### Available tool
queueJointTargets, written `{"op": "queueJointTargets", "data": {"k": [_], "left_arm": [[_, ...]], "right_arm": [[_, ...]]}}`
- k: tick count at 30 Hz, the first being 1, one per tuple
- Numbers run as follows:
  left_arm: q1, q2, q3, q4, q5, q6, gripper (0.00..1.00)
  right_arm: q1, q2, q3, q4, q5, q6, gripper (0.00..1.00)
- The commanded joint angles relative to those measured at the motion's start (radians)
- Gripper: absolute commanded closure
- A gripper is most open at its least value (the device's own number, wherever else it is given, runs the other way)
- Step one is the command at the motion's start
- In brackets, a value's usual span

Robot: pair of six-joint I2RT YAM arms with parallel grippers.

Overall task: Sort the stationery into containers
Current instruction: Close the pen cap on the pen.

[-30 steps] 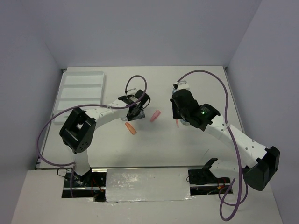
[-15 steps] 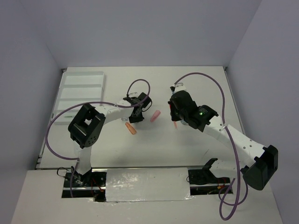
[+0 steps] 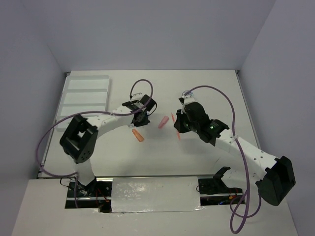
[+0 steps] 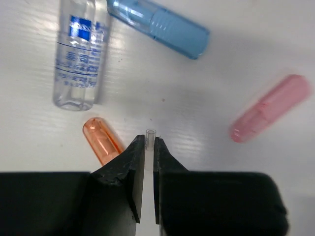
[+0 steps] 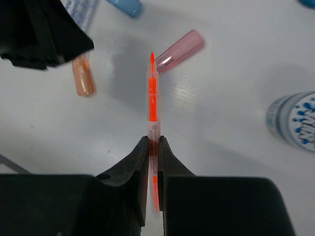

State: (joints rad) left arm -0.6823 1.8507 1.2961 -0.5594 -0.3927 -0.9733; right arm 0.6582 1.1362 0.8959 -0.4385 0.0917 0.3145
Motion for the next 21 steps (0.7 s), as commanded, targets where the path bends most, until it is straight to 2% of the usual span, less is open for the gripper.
{"op": "queueJointTargets", "data": {"k": [1, 6, 10, 13, 21], "left_arm": [[-0.005, -0.214, -0.007, 0.093, -0.057, 0.024, 1.00], [-0.003, -0.450, -0.112, 0.260, -0.057, 0.067, 1.00], [-0.003, -0.600, -0.231, 0.511, 0.026, 0.102, 1.00], [-0.003, -0.688, -0.306, 0.600, 0.090, 0.099, 1.00], [-0.003, -0.766, -0.320, 0.624, 0.164, 0.094, 1.00]], "right_arm": [[0.017, -0.076, -0.093, 0.245, -0.112, 0.078, 1.00], [0.102, -0.084, -0.176, 0.435, -0.105, 0.152, 1.00], [0.167, -0.095, -0.210, 0.576, -0.132, 0.187, 1.00], [0.201, -0.105, -0.218, 0.647, -0.127, 0.202, 1.00], [0.225, -0.043, -0.131, 0.641, -0.159, 0.199, 1.00]]}}
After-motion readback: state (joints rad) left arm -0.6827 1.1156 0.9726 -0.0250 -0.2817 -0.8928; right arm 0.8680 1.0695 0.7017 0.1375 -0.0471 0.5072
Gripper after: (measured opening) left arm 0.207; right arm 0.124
